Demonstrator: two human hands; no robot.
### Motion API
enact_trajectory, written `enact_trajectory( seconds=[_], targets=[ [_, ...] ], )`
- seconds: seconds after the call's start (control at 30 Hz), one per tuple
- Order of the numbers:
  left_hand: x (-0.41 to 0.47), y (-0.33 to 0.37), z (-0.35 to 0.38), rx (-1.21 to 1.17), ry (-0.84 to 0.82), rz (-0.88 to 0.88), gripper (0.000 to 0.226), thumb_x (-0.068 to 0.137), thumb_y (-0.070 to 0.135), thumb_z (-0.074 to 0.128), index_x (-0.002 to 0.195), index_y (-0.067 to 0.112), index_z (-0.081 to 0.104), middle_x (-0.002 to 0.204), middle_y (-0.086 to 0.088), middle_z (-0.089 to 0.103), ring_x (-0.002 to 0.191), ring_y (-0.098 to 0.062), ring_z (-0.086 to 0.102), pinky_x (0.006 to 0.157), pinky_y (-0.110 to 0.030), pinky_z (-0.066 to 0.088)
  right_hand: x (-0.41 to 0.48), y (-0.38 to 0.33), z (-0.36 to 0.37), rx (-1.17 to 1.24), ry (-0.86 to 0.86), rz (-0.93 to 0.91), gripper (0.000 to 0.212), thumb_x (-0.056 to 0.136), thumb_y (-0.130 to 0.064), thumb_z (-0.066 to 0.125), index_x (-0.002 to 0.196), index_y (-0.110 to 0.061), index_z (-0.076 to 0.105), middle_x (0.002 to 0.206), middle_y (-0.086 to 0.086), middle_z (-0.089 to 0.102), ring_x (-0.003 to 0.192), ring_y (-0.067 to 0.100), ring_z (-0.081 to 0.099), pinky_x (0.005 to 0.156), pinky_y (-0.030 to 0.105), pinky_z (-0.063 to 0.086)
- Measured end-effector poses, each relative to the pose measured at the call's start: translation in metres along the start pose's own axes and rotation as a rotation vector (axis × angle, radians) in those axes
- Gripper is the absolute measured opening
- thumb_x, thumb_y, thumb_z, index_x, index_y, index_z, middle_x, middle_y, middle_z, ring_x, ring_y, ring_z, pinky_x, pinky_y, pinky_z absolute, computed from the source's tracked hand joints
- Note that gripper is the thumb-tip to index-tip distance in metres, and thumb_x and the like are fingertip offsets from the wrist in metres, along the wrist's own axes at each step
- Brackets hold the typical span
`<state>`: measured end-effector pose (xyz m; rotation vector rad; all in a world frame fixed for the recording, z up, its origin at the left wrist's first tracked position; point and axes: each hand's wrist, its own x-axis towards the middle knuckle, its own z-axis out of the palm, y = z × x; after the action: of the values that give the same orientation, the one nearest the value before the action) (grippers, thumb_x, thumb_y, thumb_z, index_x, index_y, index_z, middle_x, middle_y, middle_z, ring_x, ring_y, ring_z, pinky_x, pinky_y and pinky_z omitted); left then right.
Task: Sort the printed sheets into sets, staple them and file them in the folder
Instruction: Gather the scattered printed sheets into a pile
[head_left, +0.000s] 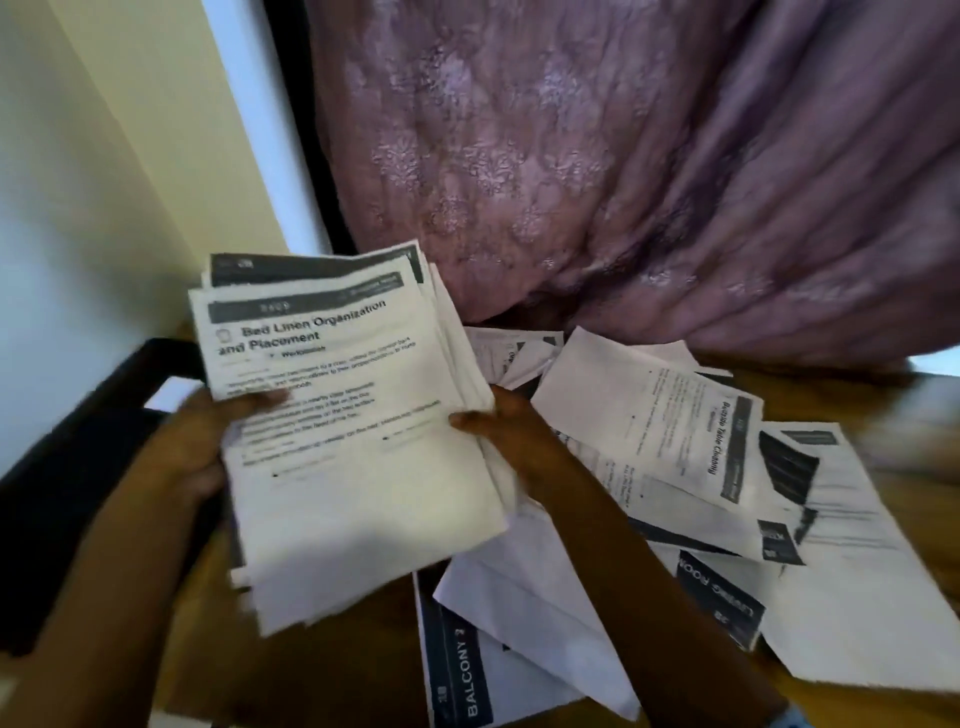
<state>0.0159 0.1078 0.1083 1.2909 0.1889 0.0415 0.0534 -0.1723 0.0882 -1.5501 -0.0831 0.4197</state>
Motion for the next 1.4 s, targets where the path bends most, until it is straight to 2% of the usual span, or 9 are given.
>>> enact_trajectory(
  seconds=[0.17,0.23,0.43,0.6,0.73,0.9,1.13,1.3,1.4],
  targets=[
    [0.037,-0.075,0.070,0.114,-0.051,-0.279,0.035,0.079,-0.012,0.060,0.112,0.001,0.062,0.113,-0.022,0.066,0.086,-0.031,0.070,0.074,-0.042,0.059,-0.032,0.023,-0.076,-0.080,0.169,0.083,0.027,0.088,-0.002,0.059,0.110,-0.016,0.054,0.093,-0.004,0.060,0.075,0.002,0.055,0.054,0.001,0.042],
    [0.048,-0.104,0.096,0.238,-0.091,-0.254,0.056,0.071,-0.013,0.069,0.123,0.004,0.057,0.123,-0.024,0.061,0.097,-0.031,0.066,0.083,-0.043,0.055,-0.042,0.042,-0.098,-0.139,0.225,0.147,0.027,0.088,-0.005,0.060,0.111,-0.017,0.054,0.099,-0.003,0.061,0.087,0.010,0.060,0.066,0.006,0.045],
    [0.038,-0.130,0.159,1.101,0.318,0.287,0.078,0.076,0.016,0.078,0.143,0.008,0.037,0.137,-0.024,0.047,0.124,-0.044,0.045,0.101,-0.053,0.037,-0.055,0.072,-0.155,-0.743,0.379,0.270,0.039,0.089,-0.039,0.061,0.118,-0.014,0.056,0.114,0.006,0.063,0.104,0.024,0.061,0.091,0.035,0.049],
    [0.043,-0.158,0.245,1.349,-0.141,0.633,0.056,0.077,0.032,0.075,0.127,0.013,0.057,0.134,-0.014,0.056,0.123,-0.035,0.051,0.103,-0.051,0.039,-0.036,0.065,-0.248,-0.867,0.652,0.128,0.039,0.088,-0.029,0.063,0.124,-0.016,0.056,0.124,0.007,0.060,0.105,0.023,0.061,0.087,0.040,0.054],
    [0.069,-0.206,0.340,1.563,-0.379,0.417,0.059,0.091,0.051,0.051,0.144,0.029,0.038,0.157,-0.002,0.026,0.146,-0.024,0.018,0.118,-0.052,0.009,0.011,0.081,-0.368,-1.063,0.632,0.275,0.055,0.083,-0.038,0.063,0.130,-0.016,0.047,0.129,0.012,0.055,0.116,0.032,0.054,0.091,0.047,0.049],
    [0.072,-0.230,0.361,1.608,-0.403,0.335,0.061,0.092,0.059,0.036,0.147,0.030,0.032,0.158,0.000,0.024,0.147,-0.020,0.015,0.118,-0.050,0.004,0.036,0.082,-0.405,-1.027,0.523,0.246,0.076,0.074,-0.040,0.075,0.139,-0.024,0.039,0.136,0.009,0.051,0.124,0.031,0.048,0.099,0.048,0.043],
    [0.072,-0.233,0.367,1.435,-0.338,0.427,0.084,0.081,0.077,0.022,0.148,0.026,0.030,0.155,-0.005,0.031,0.143,-0.025,0.026,0.116,-0.054,0.016,0.027,0.059,-0.419,-1.044,0.587,-0.110,0.019,0.089,-0.018,0.062,0.102,-0.005,0.066,0.101,0.012,0.068,0.094,0.028,0.064,0.074,0.028,0.044],
    [0.102,-0.177,0.429,1.289,-0.255,0.851,0.084,0.084,0.051,0.063,0.150,0.017,0.024,0.155,-0.015,0.027,0.143,-0.034,0.024,0.113,-0.056,0.021,-0.010,-0.035,-0.414,-1.239,0.416,-0.588,0.013,0.086,-0.010,0.061,0.096,-0.007,0.069,0.091,0.012,0.068,0.082,0.027,0.065,0.070,0.024,0.039],
    [0.118,-0.127,0.465,1.311,-0.103,1.008,0.062,0.080,0.036,0.071,0.134,0.014,0.051,0.124,-0.015,0.062,0.115,-0.032,0.057,0.108,-0.056,0.031,-0.022,-0.086,-0.401,-1.259,0.354,-0.803,0.019,0.086,-0.021,0.056,0.097,-0.012,0.069,0.089,0.009,0.068,0.078,0.024,0.064,0.069,0.030,0.047]
  ],
)
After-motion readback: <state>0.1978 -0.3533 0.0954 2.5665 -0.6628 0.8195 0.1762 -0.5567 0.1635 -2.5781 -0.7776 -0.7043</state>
